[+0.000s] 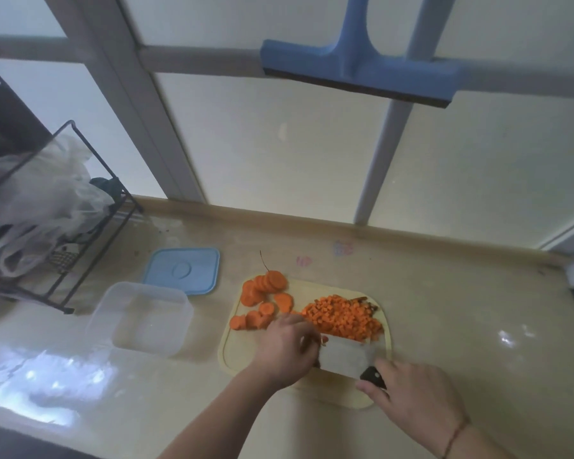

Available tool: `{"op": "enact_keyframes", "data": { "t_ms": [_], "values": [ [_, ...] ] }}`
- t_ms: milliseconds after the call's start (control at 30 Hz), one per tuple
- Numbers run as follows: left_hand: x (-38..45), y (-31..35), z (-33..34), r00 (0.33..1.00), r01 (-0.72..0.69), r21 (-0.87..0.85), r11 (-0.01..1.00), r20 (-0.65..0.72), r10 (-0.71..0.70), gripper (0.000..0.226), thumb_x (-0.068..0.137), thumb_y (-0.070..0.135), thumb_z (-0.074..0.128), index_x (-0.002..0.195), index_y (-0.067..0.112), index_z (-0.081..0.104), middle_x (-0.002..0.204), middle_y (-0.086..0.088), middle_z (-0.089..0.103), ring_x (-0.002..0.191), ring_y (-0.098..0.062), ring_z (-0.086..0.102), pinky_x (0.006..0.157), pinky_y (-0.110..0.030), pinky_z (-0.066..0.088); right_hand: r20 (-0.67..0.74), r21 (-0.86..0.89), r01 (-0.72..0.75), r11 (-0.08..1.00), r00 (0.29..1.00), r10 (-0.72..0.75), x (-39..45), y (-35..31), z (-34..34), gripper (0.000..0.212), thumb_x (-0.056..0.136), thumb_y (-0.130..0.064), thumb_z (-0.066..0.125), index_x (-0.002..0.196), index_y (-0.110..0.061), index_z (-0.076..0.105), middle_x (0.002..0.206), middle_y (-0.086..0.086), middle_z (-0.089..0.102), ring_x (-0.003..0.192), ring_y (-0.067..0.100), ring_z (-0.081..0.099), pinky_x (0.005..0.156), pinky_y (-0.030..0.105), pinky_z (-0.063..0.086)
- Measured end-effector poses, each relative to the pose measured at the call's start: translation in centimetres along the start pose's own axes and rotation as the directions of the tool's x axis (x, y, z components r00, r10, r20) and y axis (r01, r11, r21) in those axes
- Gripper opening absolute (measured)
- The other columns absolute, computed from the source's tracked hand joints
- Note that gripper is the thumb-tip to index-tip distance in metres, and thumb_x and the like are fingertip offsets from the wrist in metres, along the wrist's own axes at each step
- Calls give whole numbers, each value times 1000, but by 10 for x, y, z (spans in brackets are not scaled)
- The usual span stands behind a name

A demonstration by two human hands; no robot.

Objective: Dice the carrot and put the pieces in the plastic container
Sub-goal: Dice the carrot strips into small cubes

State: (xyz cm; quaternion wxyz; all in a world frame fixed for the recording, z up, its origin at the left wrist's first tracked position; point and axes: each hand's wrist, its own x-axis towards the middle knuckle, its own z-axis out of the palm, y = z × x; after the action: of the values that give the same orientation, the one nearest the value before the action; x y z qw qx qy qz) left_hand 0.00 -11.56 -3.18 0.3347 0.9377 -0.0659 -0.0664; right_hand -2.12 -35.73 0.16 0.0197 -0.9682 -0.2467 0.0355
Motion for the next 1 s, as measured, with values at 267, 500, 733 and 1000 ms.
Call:
{"op": "enact_keyframes", "data": {
  "t_ms": [267, 500, 733, 1000],
  "values": [
    [6, -2, 9, 1000, -11, -17, 1000, 1, 11, 18, 92, 30, 64, 103, 29, 78, 105, 10, 67, 100, -13, 57, 86, -31, 46, 109, -12, -50, 999, 993, 51, 2, 3, -6, 115, 57, -77, -37, 104, -27, 55, 92, -3, 70, 83, 18, 68, 55, 34, 35],
    [8, 1, 9, 996, -85, 72, 994, -25, 87, 15, 91, 24, 63, 92, 22, 78, 99, 5, 69, 95, -18, 58, 83, -29, 39, 87, -54, -51, 997, 995, 55, 6, -6, -15, 87, 73, -75, -10, 91, -26, 60, 77, -2, 69, 67, 18, 67, 49, 31, 30],
    [19, 11, 7, 1000, -19, 63, 998, 6, 19, 18, 95, 31, 60, 102, 18, 72, 99, 3, 64, 92, -15, 58, 79, -34, 50, 79, -64, -47, 997, 996, 52, 7, -5, -6, 75, 91, -71, 5, 60, -26, 57, 43, -2, 52, 32, 17, 49, 40, 23, 15],
    [44, -21, -19, 998, 52, 301, 952, -56, -37, 29, 99, 16, 54, 124, 17, 68, 122, -1, 62, 114, -23, 53, 95, -37, 46, 69, 15, -21, 1000, 997, 20, -3, -6, -14, 105, 60, -77, -30, 102, -32, 56, 91, -6, 70, 81, 14, 68, 56, 33, 35]
  ]
}}
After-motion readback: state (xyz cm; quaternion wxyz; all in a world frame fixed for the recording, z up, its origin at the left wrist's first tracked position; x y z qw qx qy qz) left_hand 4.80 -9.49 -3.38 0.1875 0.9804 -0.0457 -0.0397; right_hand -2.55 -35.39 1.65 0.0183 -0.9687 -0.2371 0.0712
